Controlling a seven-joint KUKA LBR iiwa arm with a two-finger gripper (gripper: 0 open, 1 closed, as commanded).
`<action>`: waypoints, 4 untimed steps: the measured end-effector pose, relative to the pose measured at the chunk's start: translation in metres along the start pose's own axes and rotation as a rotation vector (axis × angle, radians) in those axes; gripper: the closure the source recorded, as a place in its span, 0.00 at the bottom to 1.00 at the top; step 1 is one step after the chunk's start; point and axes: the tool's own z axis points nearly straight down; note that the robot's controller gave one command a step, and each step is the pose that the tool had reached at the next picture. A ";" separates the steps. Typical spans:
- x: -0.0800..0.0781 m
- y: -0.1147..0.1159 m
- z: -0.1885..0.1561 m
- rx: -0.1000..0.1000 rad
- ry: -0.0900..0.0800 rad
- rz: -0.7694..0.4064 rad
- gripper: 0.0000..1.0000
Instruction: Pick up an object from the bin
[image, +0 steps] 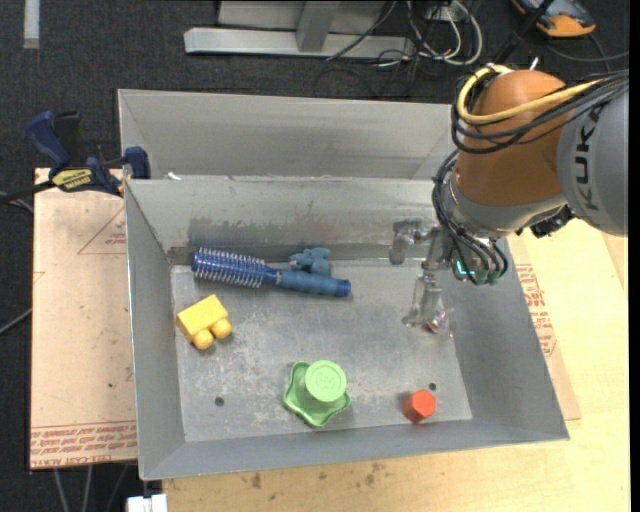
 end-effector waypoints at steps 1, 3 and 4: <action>0.039 0.075 0.041 -0.002 0.001 -0.056 0.00; 0.104 0.067 0.123 0.001 0.004 -0.080 0.00; 0.045 0.068 0.089 -0.001 -0.011 0.188 0.00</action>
Offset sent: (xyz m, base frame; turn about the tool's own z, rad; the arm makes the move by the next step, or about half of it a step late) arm -0.0369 0.0694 -0.0379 -0.0459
